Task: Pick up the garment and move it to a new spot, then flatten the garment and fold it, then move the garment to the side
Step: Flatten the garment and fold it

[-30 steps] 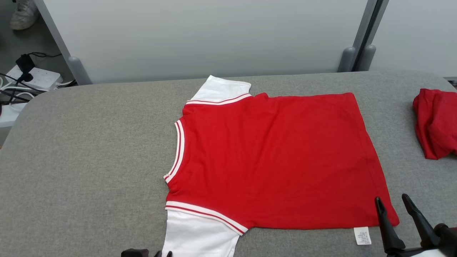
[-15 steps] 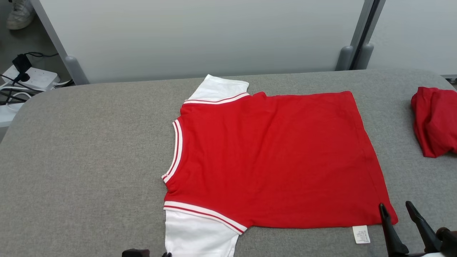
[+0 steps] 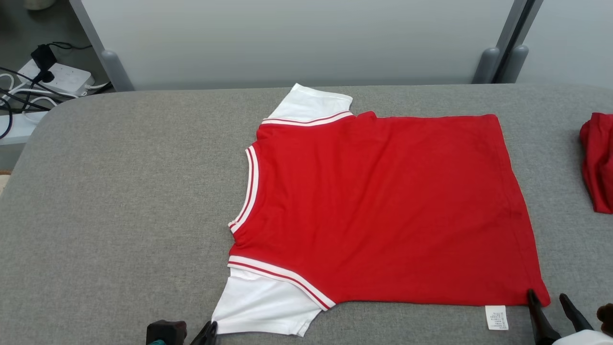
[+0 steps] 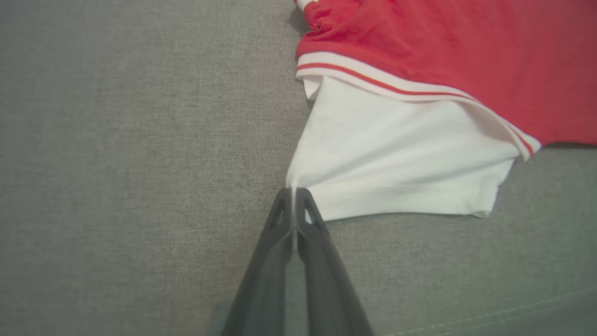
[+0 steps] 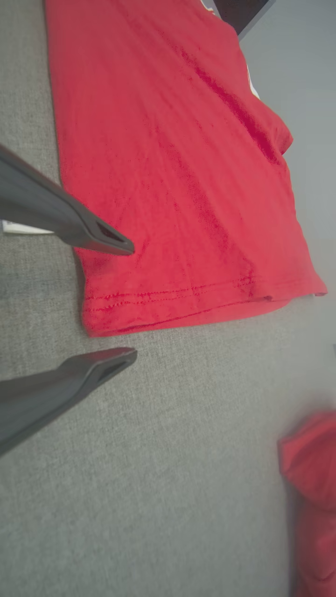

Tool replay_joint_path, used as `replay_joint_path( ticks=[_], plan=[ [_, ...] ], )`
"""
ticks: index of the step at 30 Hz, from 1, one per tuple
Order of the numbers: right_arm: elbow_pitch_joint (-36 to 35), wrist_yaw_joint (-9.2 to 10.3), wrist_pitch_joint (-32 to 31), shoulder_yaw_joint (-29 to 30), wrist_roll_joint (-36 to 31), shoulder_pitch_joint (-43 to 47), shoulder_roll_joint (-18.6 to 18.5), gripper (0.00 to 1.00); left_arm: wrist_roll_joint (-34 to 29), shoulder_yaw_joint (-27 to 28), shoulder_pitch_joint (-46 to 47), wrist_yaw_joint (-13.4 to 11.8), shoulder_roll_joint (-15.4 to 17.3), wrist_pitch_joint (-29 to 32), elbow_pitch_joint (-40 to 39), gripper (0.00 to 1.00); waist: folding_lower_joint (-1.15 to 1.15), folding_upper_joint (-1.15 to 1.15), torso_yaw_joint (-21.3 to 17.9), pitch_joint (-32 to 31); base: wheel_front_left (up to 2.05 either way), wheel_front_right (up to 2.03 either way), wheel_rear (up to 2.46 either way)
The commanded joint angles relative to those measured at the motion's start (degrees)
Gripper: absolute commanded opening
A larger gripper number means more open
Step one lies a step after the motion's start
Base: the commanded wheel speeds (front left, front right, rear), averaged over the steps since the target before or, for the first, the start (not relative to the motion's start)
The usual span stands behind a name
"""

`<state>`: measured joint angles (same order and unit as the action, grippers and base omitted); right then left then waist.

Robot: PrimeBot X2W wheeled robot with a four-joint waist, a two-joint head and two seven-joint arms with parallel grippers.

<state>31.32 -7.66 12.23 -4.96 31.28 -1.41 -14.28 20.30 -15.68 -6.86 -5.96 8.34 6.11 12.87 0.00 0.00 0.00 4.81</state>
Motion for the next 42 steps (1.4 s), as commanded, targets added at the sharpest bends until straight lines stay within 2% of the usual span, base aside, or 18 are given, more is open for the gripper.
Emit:
replay_joint_path(
  ticks=[1, 6, 8, 9, 10, 11, 12, 13, 14, 21, 26, 34, 42],
  plan=[
    [0.5, 0.17, -0.3, -1.5, 0.5, -1.7, -2.1, 1.0, 0.0, 1.8, 1.1, -0.6, 0.6, 0.1, -2.0, 0.0, 0.0, 0.0, 0.4, 0.3, 0.0, 0.0, 0.0],
    [3.7, 0.17, -0.4, -3.5, 3.1, -3.2, -2.5, 1.0, 0.1, 1.4, 1.0, -0.8, 0.6, 0.5, -3.5, 0.0, 0.0, 0.0, 0.8, 1.0, 0.0, 0.0, 0.0],
    [4.5, 0.17, -0.1, -4.5, 3.7, -3.7, -2.6, 0.92, 0.2, 1.4, 1.1, -0.8, 0.7, 0.6, -3.8, 0.0, 0.0, 0.0, 0.8, 1.3, 0.0, 0.0, 0.0],
    [5.0, 0.17, 0.0, -5.1, 4.1, -4.0, -2.7, 0.78, 0.2, 1.3, 1.1, -0.8, 0.8, 0.6, -3.9, 0.0, 0.0, 0.0, 0.9, 1.4, 0.0, 0.0, 0.0],
    [5.0, 0.17, 0.0, -5.1, 4.1, -4.0, -2.7, 0.78, 0.2, 1.3, 1.1, -0.8, 0.8, 0.6, -3.9, 0.0, 0.0, 0.0, 0.9, 1.4, 0.0, 0.0, 0.0],
    [5.4, 0.17, 0.1, -5.6, 4.4, -4.3, -2.7, 0.57, 0.2, 1.3, 1.1, -0.8, 0.9, 0.6, -4.0, 0.0, 0.0, 0.0, 0.8, 1.5, 0.0, 0.0, 0.0],
    [5.8, 0.17, 0.3, -6.2, 4.7, -4.6, -2.7, 0.47, 0.2, 1.2, 1.2, -0.9, 0.9, 0.7, -4.1, 0.0, 0.0, 0.0, 0.8, 1.5, 0.0, 0.0, 0.0],
    [6.2, 0.17, 0.4, -6.9, 4.9, -4.8, -2.9, 0.26, 0.2, 1.2, 1.2, -0.9, 1.1, 0.7, -4.2, 0.0, 0.0, 0.0, 0.8, 1.5, 0.0, 0.0, 0.0],
    [6.5, 0.17, 0.5, -7.6, 5.1, -5.1, -3.0, 0.0, 0.2, 1.2, 1.2, -0.9, 1.2, 0.8, -4.3, 0.0, 0.0, 0.0, 0.9, 1.6, 0.0, 0.0, 0.0],
    [6.6, 0.17, 1.9, -9.5, 5.8, -5.3, -5.1, 0.0, 1.5, 0.9, 1.0, 0.0, 1.6, 2.3, -7.5, 0.0, 0.0, 0.0, 0.7, 1.9, 0.0, 0.0, 0.0],
    [2.7, 0.17, 2.1, -10.1, 6.0, -3.0, -7.7, 0.0, 2.6, 0.6, -2.0, 0.2, 4.1, 7.9, -15.0, 0.0, 0.0, 0.0, 0.1, 2.4, 0.0, 0.0, 0.0],
    [-5.3, 0.17, -3.2, -10.5, 8.4, 2.7, -11.5, 0.0, 4.1, 0.6, -10.0, -0.6, 8.8, 16.9, -27.5, 0.0, 0.0, 0.0, 0.0, 2.7, 0.0, 0.0, 0.0],
    [-14.7, 0.17, -9.1, -5.0, 8.6, 12.0, -15.5, 0.0, 5.2, 1.3, -18.6, -2.0, 13.0, 23.1, -38.1, 0.0, 0.0, 0.0, 0.4, 2.8, 0.0, 0.0, 0.0]
  ],
)
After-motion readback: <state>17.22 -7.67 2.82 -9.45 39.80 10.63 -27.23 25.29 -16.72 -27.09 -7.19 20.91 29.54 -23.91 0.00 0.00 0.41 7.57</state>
